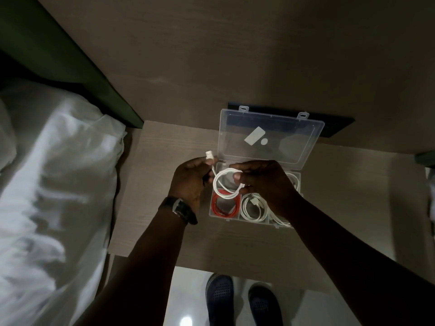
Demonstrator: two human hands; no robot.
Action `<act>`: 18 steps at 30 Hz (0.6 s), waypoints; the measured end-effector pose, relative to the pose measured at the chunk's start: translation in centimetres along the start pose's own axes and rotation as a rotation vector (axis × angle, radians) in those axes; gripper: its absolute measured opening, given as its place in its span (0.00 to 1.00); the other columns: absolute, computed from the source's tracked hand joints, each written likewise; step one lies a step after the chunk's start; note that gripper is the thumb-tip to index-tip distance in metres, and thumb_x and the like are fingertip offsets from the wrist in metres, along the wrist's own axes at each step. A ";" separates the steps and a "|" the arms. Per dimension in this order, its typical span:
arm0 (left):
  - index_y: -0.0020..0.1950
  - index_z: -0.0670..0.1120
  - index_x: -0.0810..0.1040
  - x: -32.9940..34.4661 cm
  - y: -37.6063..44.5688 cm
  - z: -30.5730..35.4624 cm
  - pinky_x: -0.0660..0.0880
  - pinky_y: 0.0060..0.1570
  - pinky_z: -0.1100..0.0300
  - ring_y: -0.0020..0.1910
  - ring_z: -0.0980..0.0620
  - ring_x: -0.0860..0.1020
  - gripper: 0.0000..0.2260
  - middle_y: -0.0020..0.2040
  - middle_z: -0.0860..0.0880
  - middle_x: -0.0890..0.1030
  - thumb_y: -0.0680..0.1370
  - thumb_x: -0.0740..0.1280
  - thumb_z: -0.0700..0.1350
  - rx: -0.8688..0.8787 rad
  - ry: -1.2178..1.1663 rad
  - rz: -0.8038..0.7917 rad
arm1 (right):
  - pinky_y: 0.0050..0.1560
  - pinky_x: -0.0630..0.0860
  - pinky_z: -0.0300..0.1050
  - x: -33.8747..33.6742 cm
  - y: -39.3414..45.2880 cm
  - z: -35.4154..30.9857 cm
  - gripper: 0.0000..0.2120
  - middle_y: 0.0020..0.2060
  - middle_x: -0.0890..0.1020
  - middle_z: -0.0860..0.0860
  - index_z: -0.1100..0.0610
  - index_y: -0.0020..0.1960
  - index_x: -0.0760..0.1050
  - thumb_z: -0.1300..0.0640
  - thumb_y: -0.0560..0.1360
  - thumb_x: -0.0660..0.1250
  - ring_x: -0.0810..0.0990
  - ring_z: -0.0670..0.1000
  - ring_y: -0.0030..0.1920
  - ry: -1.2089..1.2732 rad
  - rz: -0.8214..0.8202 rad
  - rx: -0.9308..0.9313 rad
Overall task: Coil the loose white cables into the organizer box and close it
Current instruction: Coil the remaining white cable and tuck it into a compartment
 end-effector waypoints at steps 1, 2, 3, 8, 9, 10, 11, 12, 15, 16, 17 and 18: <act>0.50 0.47 0.84 0.4 0.1 0.2 0.74 0.46 0.50 0.40 0.44 0.75 0.07 0.38 0.44 0.80 0.77 0.68 0.41 0.024 0.023 -0.011 | 0.35 0.83 0.44 0.1 0.2 0.1 0.11 0.42 0.85 0.61 0.65 0.53 0.83 0.69 0.71 0.74 0.84 0.54 0.39 -0.059 -0.006 0.011; 0.52 0.47 0.84 0.7 0.1 0.5 0.77 0.48 0.50 0.42 0.42 0.78 0.08 0.42 0.42 0.83 0.76 0.69 0.39 0.049 0.052 -0.009 | 0.35 0.83 0.44 0.1 0.5 0.1 0.11 0.42 0.86 0.62 0.64 0.53 0.84 0.68 0.71 0.74 0.85 0.54 0.39 -0.112 -0.008 0.019; 0.52 0.46 0.83 0.9 0.1 0.8 0.79 0.50 0.50 0.44 0.42 0.81 0.08 0.46 0.41 0.84 0.75 0.70 0.38 0.076 0.089 -0.004 | 0.36 0.83 0.45 0.1 0.9 0.1 0.10 0.42 0.87 0.61 0.63 0.52 0.84 0.67 0.70 0.75 0.85 0.55 0.39 -0.157 -0.008 0.024; 0.49 0.46 0.84 2.4 0.5 1.3 0.80 0.43 0.61 0.45 0.51 0.84 0.07 0.46 0.49 0.87 0.74 0.69 0.38 0.149 0.252 -0.115 | 0.41 0.85 0.52 -0.6 2.4 0.5 0.09 0.41 0.88 0.58 0.56 0.50 0.86 0.64 0.70 0.76 0.87 0.60 0.41 -0.299 0.020 0.034; 0.50 0.46 0.84 2.5 0.6 1.3 0.80 0.45 0.59 0.47 0.49 0.84 0.08 0.47 0.48 0.86 0.73 0.70 0.39 0.161 0.295 -0.134 | 0.40 0.85 0.53 -0.9 2.6 0.6 0.09 0.40 0.88 0.57 0.56 0.49 0.86 0.64 0.69 0.76 0.87 0.60 0.41 -0.308 0.045 0.031; 0.51 0.46 0.83 2.7 0.7 1.5 0.80 0.49 0.55 0.49 0.46 0.83 0.09 0.48 0.45 0.85 0.72 0.71 0.38 0.186 0.359 -0.151 | 0.39 0.85 0.52 -1.3 2.7 0.7 0.10 0.38 0.87 0.56 0.56 0.49 0.85 0.64 0.69 0.77 0.87 0.59 0.39 -0.319 0.079 0.025; 0.52 0.45 0.83 2.9 0.8 1.7 0.79 0.52 0.51 0.50 0.43 0.82 0.10 0.49 0.43 0.84 0.71 0.73 0.37 0.217 0.436 -0.162 | 0.37 0.85 0.51 -1.5 2.8 0.7 0.11 0.36 0.86 0.54 0.55 0.48 0.84 0.64 0.67 0.78 0.87 0.58 0.36 -0.338 0.108 0.016; 0.52 0.45 0.82 3.1 0.9 1.8 0.78 0.54 0.48 0.50 0.41 0.81 0.11 0.48 0.42 0.84 0.70 0.73 0.37 0.246 0.505 -0.167 | 0.35 0.85 0.50 -1.7 2.9 0.7 0.12 0.34 0.84 0.53 0.53 0.48 0.83 0.63 0.66 0.79 0.86 0.56 0.33 -0.366 0.131 0.006; 0.51 0.45 0.83 3.5 1.3 2.2 0.78 0.53 0.50 0.47 0.46 0.81 0.10 0.46 0.45 0.84 0.71 0.72 0.36 0.332 0.671 -0.160 | 0.34 0.84 0.50 -1.7 3.1 0.7 0.14 0.31 0.82 0.49 0.49 0.48 0.81 0.60 0.66 0.79 0.84 0.52 0.28 -0.429 0.172 -0.017; 0.51 0.45 0.83 3.7 1.4 2.5 0.78 0.51 0.55 0.47 0.49 0.81 0.10 0.46 0.46 0.85 0.72 0.71 0.36 0.377 0.736 -0.163 | 0.35 0.84 0.49 -1.6 3.1 0.7 0.13 0.32 0.83 0.48 0.48 0.49 0.81 0.59 0.67 0.78 0.85 0.50 0.28 -0.456 0.181 -0.032; 0.51 0.45 0.84 4.1 1.4 2.8 0.77 0.49 0.61 0.47 0.51 0.81 0.09 0.47 0.47 0.85 0.72 0.70 0.36 0.426 0.797 -0.172 | 0.35 0.84 0.46 -1.5 3.1 0.6 0.12 0.33 0.84 0.48 0.48 0.50 0.82 0.59 0.68 0.77 0.85 0.48 0.28 -0.494 0.188 -0.053; 0.50 0.46 0.84 4.5 1.3 3.2 0.76 0.46 0.65 0.46 0.51 0.81 0.09 0.46 0.47 0.85 0.72 0.70 0.37 0.467 0.845 -0.179 | 0.34 0.82 0.41 -1.4 3.1 0.5 0.11 0.36 0.86 0.48 0.49 0.51 0.83 0.58 0.69 0.76 0.85 0.46 0.28 -0.541 0.195 -0.072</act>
Point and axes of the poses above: each hand's wrist, its own y-axis towards the middle knuckle, its own x-axis out of the palm, z = x × y, the point moved 10 cm from there along y, towards the middle knuckle
